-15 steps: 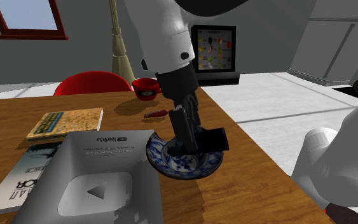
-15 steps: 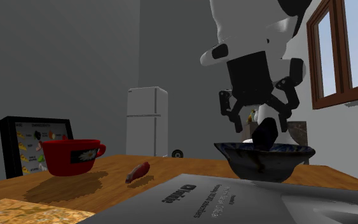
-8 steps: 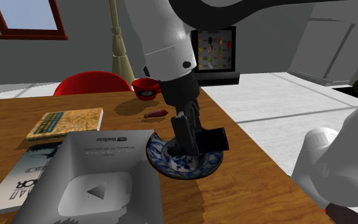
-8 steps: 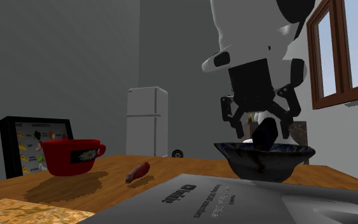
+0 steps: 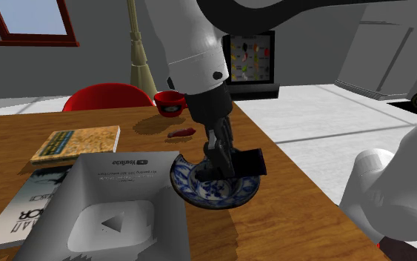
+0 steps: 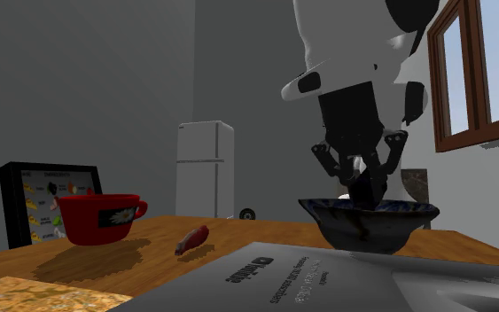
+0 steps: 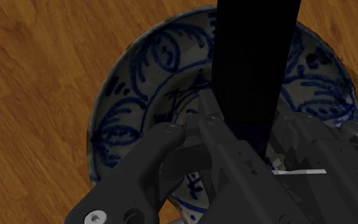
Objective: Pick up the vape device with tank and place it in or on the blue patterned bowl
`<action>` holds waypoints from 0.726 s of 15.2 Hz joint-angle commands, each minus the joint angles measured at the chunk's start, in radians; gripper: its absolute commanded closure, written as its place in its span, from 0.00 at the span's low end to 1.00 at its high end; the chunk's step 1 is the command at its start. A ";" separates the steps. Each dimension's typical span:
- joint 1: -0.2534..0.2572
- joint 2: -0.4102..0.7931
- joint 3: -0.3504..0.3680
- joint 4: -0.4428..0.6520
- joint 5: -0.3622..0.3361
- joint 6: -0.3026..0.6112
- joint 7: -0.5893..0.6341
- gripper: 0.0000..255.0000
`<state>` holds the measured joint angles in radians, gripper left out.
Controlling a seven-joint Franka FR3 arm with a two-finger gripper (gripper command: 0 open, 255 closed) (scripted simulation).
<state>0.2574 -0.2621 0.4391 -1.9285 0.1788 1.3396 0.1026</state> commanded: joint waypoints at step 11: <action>-0.003 0.017 -0.004 0.110 -0.005 -0.093 0.013 1.00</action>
<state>0.2550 -0.2506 0.4357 -1.8375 0.1758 1.2602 0.1132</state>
